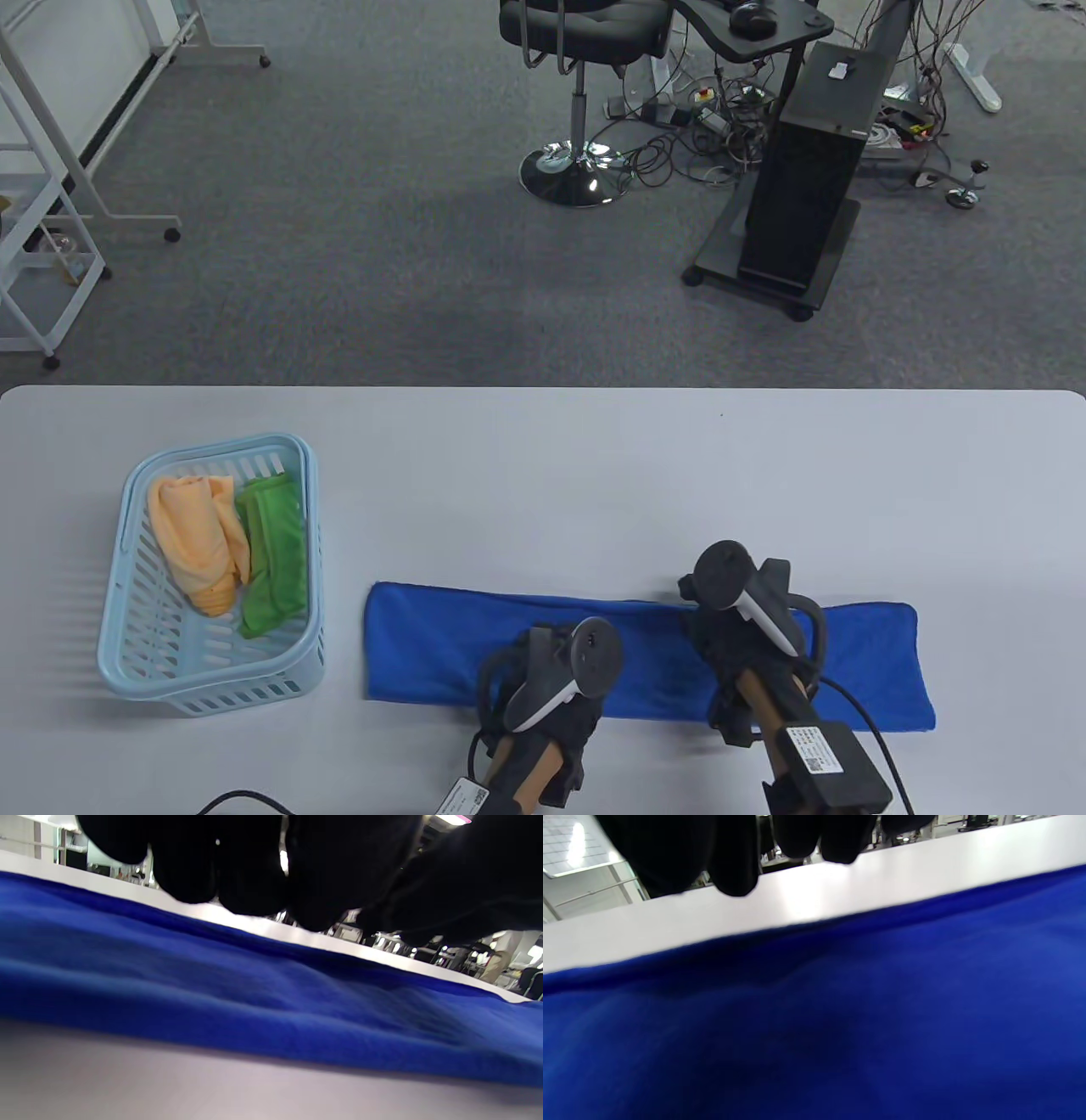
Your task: Roll rectangular towel into towel roll
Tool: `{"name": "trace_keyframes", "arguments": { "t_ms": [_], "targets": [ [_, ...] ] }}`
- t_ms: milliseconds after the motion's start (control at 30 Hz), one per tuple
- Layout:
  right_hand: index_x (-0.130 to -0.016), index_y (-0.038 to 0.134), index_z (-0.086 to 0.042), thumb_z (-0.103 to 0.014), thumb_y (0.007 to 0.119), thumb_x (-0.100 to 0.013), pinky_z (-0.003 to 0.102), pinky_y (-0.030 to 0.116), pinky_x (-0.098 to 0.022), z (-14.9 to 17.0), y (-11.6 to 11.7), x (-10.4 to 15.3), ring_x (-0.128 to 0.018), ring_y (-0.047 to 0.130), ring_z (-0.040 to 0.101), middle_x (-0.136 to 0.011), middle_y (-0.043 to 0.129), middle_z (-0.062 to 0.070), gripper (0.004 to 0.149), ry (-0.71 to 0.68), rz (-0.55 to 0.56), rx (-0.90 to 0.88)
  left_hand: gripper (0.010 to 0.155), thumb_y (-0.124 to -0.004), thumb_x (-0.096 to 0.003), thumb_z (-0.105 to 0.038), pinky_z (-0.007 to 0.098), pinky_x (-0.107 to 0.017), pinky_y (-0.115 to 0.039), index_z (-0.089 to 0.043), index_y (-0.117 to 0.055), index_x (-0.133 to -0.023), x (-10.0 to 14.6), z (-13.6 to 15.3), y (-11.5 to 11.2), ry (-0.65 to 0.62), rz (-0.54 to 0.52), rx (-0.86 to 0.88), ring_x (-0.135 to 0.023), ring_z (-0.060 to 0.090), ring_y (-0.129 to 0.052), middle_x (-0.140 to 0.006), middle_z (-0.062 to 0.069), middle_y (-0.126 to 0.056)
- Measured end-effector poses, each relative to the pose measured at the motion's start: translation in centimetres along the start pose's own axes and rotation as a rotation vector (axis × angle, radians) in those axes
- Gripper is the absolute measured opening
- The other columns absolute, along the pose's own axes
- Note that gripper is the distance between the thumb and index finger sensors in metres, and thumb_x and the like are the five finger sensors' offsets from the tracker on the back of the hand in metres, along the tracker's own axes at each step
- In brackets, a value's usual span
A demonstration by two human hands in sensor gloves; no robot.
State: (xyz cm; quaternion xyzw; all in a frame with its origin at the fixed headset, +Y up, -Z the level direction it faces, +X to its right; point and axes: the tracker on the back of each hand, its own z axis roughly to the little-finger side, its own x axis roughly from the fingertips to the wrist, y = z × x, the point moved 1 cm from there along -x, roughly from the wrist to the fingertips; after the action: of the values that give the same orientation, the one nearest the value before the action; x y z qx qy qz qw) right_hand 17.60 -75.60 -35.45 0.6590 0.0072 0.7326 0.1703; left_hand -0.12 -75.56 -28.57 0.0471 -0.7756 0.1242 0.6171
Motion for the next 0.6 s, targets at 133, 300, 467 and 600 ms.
{"name": "trace_keyframes", "arguments": {
  "t_ms": [133, 300, 467, 600],
  "targets": [
    [-0.096, 0.065, -0.027, -0.041, 0.079, -0.032, 0.059, 0.037, -0.072, -1.4, 1.3, -1.3, -0.094, 0.048, 0.034, -0.105, 0.036, 0.009, 0.068, -0.009, -0.039, 0.050, 0.055, -0.084, -0.0348, -0.055, 0.063, -0.066, -0.056, -0.031, -0.088, -0.084, -0.1, -1.7, -1.2, -0.073, 0.048, -0.131, -0.084, 0.038, -0.076, -0.080, 0.008, -0.089],
    [-0.091, 0.072, -0.026, -0.040, 0.086, -0.028, 0.059, 0.037, -0.072, -2.2, 2.4, -2.5, -0.089, 0.052, 0.033, -0.104, 0.040, 0.008, 0.066, -0.039, -0.064, 0.037, 0.061, -0.088, -0.0315, -0.056, 0.065, -0.068, -0.050, -0.030, -0.085, -0.087, -0.5, -1.6, -2.1, -0.069, 0.140, -0.148, -0.089, 0.041, -0.067, -0.089, 0.009, -0.081],
    [-0.078, 0.078, -0.021, -0.033, 0.086, -0.029, 0.058, 0.043, -0.071, -3.2, 3.3, -2.7, -0.084, 0.060, 0.030, -0.099, 0.050, 0.007, 0.051, -0.024, -0.020, 0.060, 0.052, -0.089, -0.0360, -0.043, 0.064, -0.068, -0.051, -0.026, -0.085, -0.085, -0.5, -2.0, -2.8, -0.065, 0.162, -0.204, -0.089, 0.040, -0.068, -0.088, 0.008, -0.081],
    [-0.074, 0.080, -0.017, -0.031, 0.083, -0.029, 0.059, 0.044, -0.070, -3.3, 3.1, -2.8, -0.083, 0.062, 0.030, -0.098, 0.053, 0.007, 0.047, -0.021, -0.062, 0.089, 0.044, -0.087, -0.0383, -0.035, 0.064, -0.068, -0.053, -0.028, -0.090, -0.082, -0.4, -1.2, -2.5, -0.032, 0.140, -0.158, -0.089, 0.040, -0.070, -0.086, 0.007, -0.084]
  ]
}}
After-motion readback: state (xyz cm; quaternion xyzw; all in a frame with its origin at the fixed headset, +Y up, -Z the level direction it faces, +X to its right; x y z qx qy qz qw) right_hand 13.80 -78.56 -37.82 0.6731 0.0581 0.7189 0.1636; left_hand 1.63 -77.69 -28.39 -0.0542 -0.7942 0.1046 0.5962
